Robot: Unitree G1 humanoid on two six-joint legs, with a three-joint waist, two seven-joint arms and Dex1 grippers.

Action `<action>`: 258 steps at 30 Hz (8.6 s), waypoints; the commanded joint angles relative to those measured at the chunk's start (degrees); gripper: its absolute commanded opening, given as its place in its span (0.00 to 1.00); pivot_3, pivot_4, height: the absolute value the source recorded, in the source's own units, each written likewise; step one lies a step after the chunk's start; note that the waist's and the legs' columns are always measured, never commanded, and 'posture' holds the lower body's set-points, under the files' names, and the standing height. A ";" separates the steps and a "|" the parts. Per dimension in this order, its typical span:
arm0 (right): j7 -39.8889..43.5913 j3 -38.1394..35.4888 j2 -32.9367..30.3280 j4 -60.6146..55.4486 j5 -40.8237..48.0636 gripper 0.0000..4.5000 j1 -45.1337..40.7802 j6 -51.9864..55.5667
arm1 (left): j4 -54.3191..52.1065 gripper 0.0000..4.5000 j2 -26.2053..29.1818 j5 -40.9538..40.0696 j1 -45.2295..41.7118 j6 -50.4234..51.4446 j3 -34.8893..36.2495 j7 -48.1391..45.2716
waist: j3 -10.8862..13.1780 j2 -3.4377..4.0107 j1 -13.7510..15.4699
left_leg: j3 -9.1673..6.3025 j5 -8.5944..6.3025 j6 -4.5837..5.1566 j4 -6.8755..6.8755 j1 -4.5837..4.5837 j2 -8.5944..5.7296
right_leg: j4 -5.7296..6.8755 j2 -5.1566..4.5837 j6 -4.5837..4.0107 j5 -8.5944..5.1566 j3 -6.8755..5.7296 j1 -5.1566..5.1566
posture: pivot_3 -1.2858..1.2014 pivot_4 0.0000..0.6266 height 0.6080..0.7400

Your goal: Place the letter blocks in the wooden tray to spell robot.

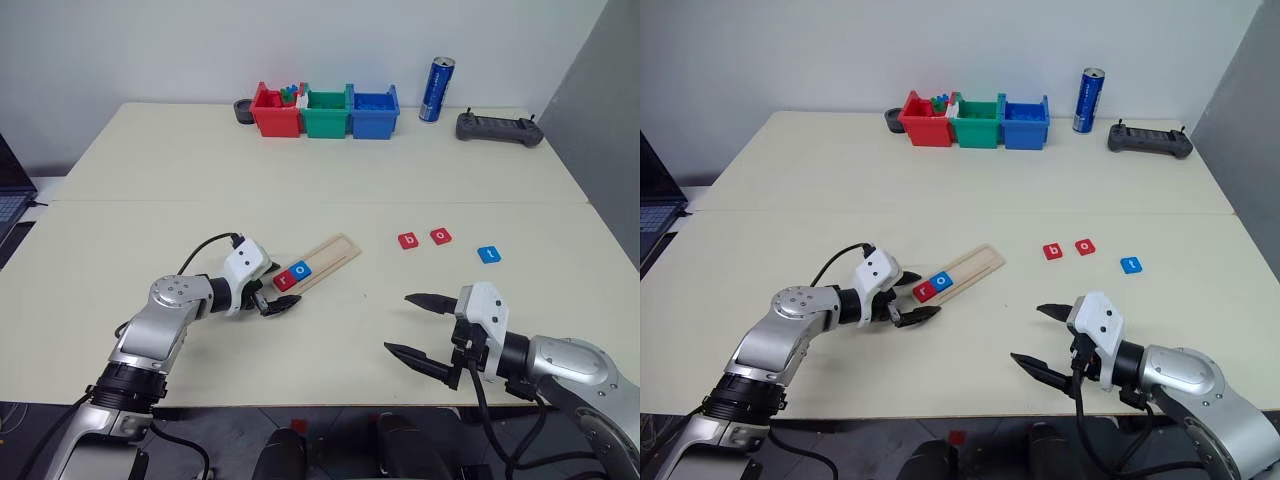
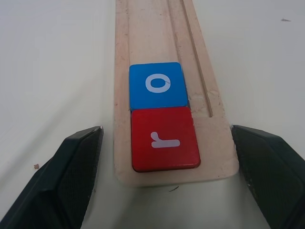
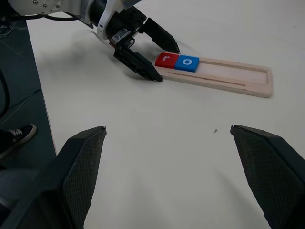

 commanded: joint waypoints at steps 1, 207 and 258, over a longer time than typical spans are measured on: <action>-0.78 -0.50 -0.01 -3.00 2.31 1.00 -0.96 0.98 | 1.99 0.91 0.15 2.06 -1.35 2.78 -2.37 -0.28 | -0.01 -0.01 0.00 | 0.00 0.00 0.00 0.00 0.00 0.00 | 0.00 0.00 0.00 0.00 0.00 0.01 | 0.52 0.24 1.00; -21.42 -5.79 20.36 -2.92 -14.97 1.00 -7.97 23.85 | -13.83 1.00 11.79 -15.88 16.24 -15.67 9.84 -25.26 | 0.05 0.12 -0.62 | 0.07 -0.01 0.01 -0.07 -0.25 0.06 | -0.04 -0.01 0.14 -0.18 0.02 -0.32 | 0.52 0.24 1.00; 11.24 27.26 5.32 20.30 -22.89 0.32 -33.10 6.62 | -11.50 1.00 10.66 -11.84 16.02 -21.23 8.92 -23.89 | 0.08 0.06 -0.39 | 0.01 -0.03 0.04 -0.05 -0.11 0.08 | -0.01 0.03 -0.17 0.00 -0.05 -0.16 | 0.52 0.24 1.00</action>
